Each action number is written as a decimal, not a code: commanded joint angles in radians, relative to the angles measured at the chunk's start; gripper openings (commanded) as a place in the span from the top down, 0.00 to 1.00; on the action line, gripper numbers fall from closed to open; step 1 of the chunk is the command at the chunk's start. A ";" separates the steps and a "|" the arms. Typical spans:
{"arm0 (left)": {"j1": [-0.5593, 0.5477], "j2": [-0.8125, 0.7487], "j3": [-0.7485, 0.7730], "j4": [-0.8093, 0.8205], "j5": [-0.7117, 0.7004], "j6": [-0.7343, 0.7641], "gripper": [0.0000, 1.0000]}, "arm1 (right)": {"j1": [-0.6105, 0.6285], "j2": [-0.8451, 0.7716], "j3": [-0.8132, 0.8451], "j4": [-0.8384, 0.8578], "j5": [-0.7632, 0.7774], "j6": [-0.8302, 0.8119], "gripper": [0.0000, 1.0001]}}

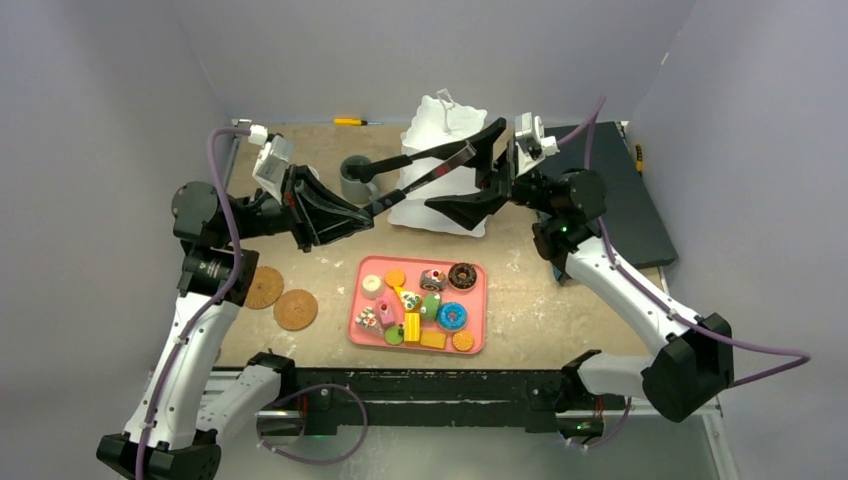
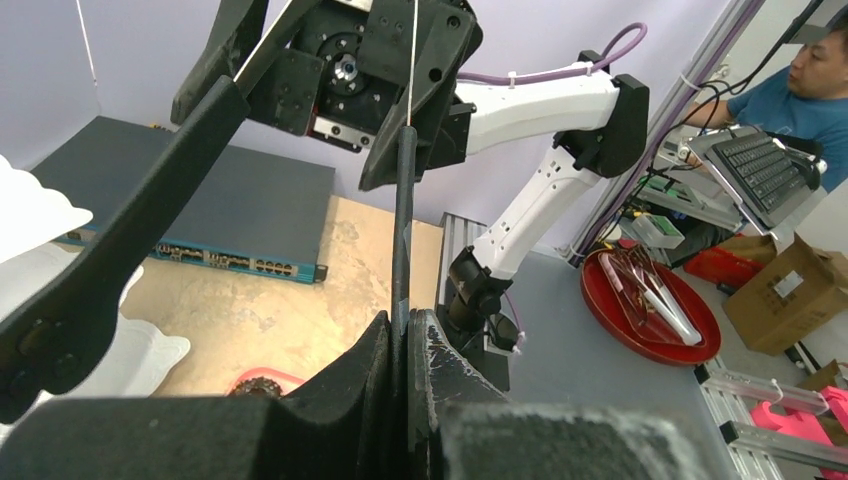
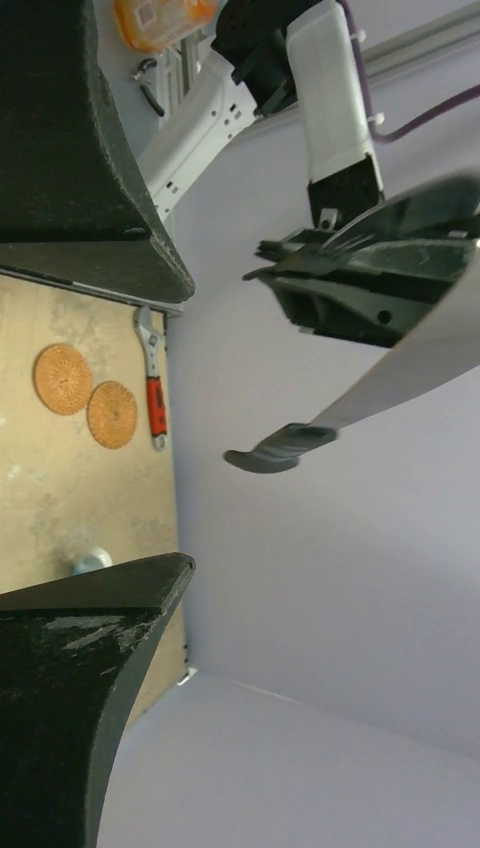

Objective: Serve the afternoon tea

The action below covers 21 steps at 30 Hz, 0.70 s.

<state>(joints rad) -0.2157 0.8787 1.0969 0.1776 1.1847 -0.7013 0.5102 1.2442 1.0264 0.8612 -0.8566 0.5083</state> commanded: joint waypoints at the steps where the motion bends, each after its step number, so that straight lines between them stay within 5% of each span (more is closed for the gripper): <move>1: -0.008 0.001 -0.027 0.086 -0.001 -0.019 1.00 | 0.039 0.022 0.068 0.139 0.006 0.052 0.01; 21: -0.031 0.017 -0.032 0.079 -0.062 0.111 1.00 | 0.237 0.101 0.171 -0.024 0.150 -0.013 0.01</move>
<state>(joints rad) -0.2409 0.9058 1.0561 0.2230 1.1660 -0.6495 0.7055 1.3354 1.1515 0.8730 -0.7475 0.4938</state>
